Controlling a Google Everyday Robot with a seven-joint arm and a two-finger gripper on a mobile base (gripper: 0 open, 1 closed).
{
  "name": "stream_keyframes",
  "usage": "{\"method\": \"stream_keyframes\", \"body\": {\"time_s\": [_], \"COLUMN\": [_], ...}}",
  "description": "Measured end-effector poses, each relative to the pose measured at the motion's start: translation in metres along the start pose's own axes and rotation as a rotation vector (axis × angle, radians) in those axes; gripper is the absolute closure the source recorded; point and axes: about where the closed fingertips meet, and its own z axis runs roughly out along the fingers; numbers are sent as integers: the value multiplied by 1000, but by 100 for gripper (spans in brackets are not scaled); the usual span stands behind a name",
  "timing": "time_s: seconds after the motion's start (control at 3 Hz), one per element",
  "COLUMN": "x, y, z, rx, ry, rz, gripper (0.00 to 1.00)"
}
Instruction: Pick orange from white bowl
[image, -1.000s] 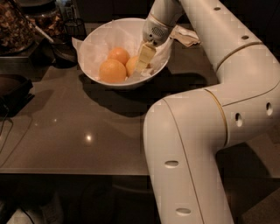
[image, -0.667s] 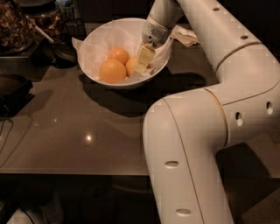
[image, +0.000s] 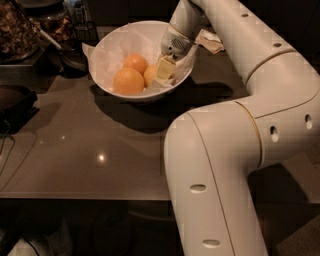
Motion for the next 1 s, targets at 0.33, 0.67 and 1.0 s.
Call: {"method": "stream_keyframes", "body": {"time_s": [0.33, 0.67, 1.0], "x": [5, 13, 10], "y": [1, 0, -4], "z": [8, 8, 11], "rx": [-17, -3, 6], "ry": [-13, -23, -29], "rz": [6, 20, 20], "gripper": [30, 49, 72]}}
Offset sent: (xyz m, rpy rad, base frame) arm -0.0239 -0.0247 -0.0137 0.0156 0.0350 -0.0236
